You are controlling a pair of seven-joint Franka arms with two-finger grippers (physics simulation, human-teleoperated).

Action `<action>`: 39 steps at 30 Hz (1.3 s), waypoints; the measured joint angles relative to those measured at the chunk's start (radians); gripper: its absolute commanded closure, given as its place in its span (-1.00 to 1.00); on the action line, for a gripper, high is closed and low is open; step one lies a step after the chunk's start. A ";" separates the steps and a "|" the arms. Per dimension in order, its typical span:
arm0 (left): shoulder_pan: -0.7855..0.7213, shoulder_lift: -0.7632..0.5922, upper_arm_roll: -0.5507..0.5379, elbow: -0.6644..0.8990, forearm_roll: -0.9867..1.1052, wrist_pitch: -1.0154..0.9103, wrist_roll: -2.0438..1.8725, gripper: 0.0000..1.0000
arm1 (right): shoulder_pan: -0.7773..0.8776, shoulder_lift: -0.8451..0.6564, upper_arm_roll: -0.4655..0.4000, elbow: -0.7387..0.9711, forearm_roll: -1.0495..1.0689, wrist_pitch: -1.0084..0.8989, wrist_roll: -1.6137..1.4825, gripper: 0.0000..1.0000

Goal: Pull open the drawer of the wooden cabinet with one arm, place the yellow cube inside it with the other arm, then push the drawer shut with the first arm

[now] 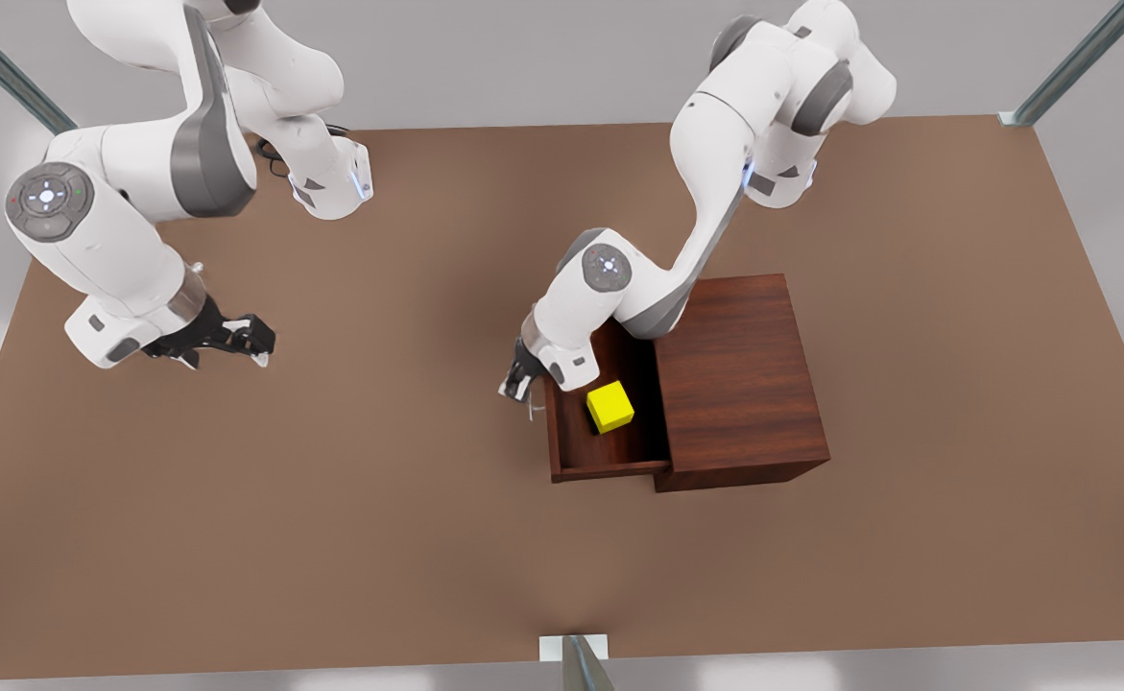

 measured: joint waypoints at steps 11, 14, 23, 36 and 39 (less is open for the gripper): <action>-0.010 0.074 -0.003 -0.007 0.052 0.051 -0.296 0.57 | -0.022 0.001 -0.008 -0.001 0.018 -0.035 -0.050 -1.00; 0.000 0.071 -0.003 -0.010 0.052 -0.002 -0.328 0.57 | -0.024 0.001 -0.007 -0.002 0.019 -0.038 -0.062 -1.00; 0.035 0.060 -0.002 -0.010 0.057 -0.159 -0.358 0.57 | -0.031 0.001 -0.007 -0.003 0.023 -0.041 -0.092 -1.00; 0.135 0.009 0.002 -0.010 0.058 -0.405 -0.298 0.57 | -0.034 0.001 -0.007 -0.004 0.028 -0.044 -0.120 -1.00; 0.143 0.001 0.003 -0.010 0.058 -0.468 -0.274 0.57 | -0.034 0.001 -0.007 -0.004 0.028 -0.045 -0.124 -1.00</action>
